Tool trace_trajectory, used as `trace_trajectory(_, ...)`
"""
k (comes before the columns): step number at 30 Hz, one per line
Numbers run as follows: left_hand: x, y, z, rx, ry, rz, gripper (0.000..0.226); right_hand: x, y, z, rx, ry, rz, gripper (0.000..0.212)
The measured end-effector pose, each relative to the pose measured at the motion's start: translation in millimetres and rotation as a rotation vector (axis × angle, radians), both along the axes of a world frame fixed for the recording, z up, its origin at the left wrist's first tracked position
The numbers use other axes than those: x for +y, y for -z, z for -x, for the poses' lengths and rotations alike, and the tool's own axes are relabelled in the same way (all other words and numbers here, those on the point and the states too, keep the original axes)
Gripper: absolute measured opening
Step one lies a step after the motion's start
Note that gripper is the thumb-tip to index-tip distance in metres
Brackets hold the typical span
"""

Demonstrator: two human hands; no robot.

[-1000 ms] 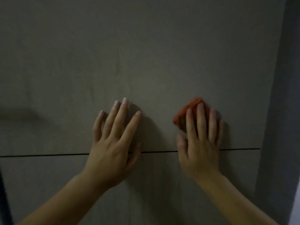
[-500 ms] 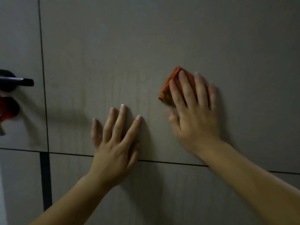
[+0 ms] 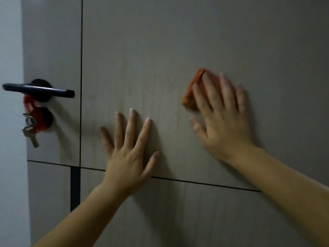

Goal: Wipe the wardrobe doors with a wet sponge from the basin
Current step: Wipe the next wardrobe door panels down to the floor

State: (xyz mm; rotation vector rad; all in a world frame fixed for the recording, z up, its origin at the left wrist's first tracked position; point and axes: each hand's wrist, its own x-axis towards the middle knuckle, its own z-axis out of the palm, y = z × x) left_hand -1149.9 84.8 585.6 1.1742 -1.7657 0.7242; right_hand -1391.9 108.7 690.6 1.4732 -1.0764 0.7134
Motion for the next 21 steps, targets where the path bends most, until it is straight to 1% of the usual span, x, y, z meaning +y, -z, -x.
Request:
trace_trajectory(3,-1.0,-0.2,-1.9,0.001,0.011,0.019,0.082,1.3,57.0,-2.2,0.268,-0.013,-0.098,0.075)
trace_trajectory(5,-1.1,-0.1,-3.0,-0.009,0.011,0.023,0.082,2.9,65.3,4.2,0.402,-0.025,-0.119,0.069)
trace_trajectory(6,-1.3,0.1,-3.3,-0.013,0.012,0.021,0.083,1.4,54.7,4.6,0.408,-0.031,-0.100,0.067)
trace_trajectory(7,-1.3,-0.2,-3.7,-0.015,0.014,0.019,0.083,-0.6,37.1,1.7,0.363,-0.032,-0.074,0.066)
trace_trajectory(10,0.2,-0.8,-6.3,-0.007,0.033,0.029,0.082,-6.2,-29.6,-15.7,0.075,-0.008,0.007,0.070)
trace_trajectory(11,0.0,0.1,-8.7,0.003,0.046,0.038,0.082,-6.6,-41.2,-24.1,-0.003,-0.001,0.003,0.072)
trace_trajectory(12,-0.4,1.5,-12.4,0.017,0.057,0.047,0.082,-7.2,-42.3,-32.8,-0.035,0.003,0.000,0.074)
trace_trajectory(13,-1.4,3.1,-17.3,0.039,0.060,0.053,0.083,-8.1,-33.0,-39.8,-0.006,0.005,-0.007,0.076)
trace_trajectory(16,-7.3,7.8,-37.0,0.126,0.032,0.053,0.086,-8.2,23.0,-49.3,0.294,-0.013,-0.086,0.073)
trace_trajectory(18,-10.7,10.6,-47.6,0.133,0.017,0.052,0.084,-8.4,33.3,-47.3,0.423,-0.026,-0.131,0.068)
trace_trajectory(19,-12.1,11.1,-51.0,0.122,0.013,0.058,0.082,-11.2,23.5,-48.9,0.431,-0.041,-0.116,0.066)
trace_trajectory(20,-13.1,11.4,-52.8,0.113,0.009,0.065,0.080,-14.8,7.9,-53.1,0.393,-0.052,-0.086,0.065)
trace_trajectory(21,-13.8,11.6,-53.5,0.110,0.003,0.070,0.079,-18.6,-11.7,-59.3,0.315,-0.052,-0.048,0.065)
